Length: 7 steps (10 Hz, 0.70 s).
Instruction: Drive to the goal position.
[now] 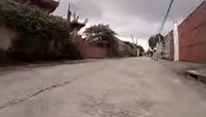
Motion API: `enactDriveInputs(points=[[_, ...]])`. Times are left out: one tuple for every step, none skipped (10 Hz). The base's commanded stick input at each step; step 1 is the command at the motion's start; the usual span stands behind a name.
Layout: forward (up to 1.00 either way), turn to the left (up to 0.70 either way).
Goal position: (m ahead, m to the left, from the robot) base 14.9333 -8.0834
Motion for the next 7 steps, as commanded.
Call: enactDriveInputs(points=[[1.0, 0.0], [1.0, 0.0], [1.0, 0.0], [1.0, 0.0], [1.0, 0.0], [1.0, 0.0], [1.0, 0.0]])
